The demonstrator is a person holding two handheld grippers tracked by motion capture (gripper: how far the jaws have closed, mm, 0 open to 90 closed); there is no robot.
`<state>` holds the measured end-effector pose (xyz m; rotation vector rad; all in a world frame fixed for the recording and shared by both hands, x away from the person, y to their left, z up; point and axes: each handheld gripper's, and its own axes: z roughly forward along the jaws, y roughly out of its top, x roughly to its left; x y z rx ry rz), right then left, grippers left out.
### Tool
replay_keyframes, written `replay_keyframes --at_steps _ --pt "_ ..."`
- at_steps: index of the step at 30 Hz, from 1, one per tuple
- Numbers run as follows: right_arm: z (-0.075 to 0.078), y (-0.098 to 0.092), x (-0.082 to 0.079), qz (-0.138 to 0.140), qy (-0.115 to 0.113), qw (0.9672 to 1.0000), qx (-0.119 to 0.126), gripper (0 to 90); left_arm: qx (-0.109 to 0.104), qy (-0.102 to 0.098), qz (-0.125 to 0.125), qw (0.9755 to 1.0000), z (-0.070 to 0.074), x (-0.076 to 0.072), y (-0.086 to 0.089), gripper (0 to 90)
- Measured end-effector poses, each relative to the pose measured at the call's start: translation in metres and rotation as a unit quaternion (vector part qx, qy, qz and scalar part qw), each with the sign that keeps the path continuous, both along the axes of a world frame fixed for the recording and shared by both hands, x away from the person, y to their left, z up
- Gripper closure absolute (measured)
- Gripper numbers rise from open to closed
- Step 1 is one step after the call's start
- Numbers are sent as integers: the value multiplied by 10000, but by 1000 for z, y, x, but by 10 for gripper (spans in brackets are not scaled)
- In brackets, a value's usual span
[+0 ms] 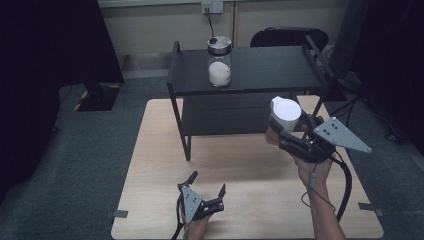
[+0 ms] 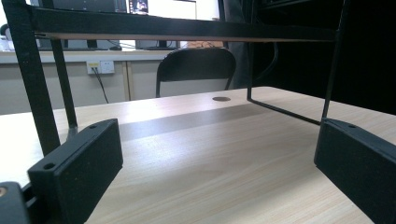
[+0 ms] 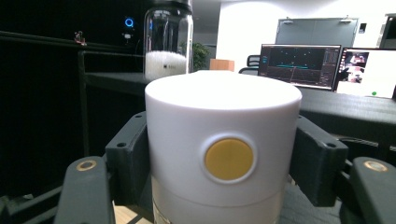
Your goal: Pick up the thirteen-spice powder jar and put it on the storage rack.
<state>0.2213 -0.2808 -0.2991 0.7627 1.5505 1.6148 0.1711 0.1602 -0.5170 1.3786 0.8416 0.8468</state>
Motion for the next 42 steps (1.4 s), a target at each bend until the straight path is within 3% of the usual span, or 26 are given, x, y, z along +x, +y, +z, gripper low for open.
replay_keyframes --at_steps 26,42 --pt "65 6 24 121 -19 9999 63 304 -2 1 -2 10000 0 0 0 6" --pt "85 9 44 -23 66 9998 210 304 -1 3 -3 10000 0 0 0 4"
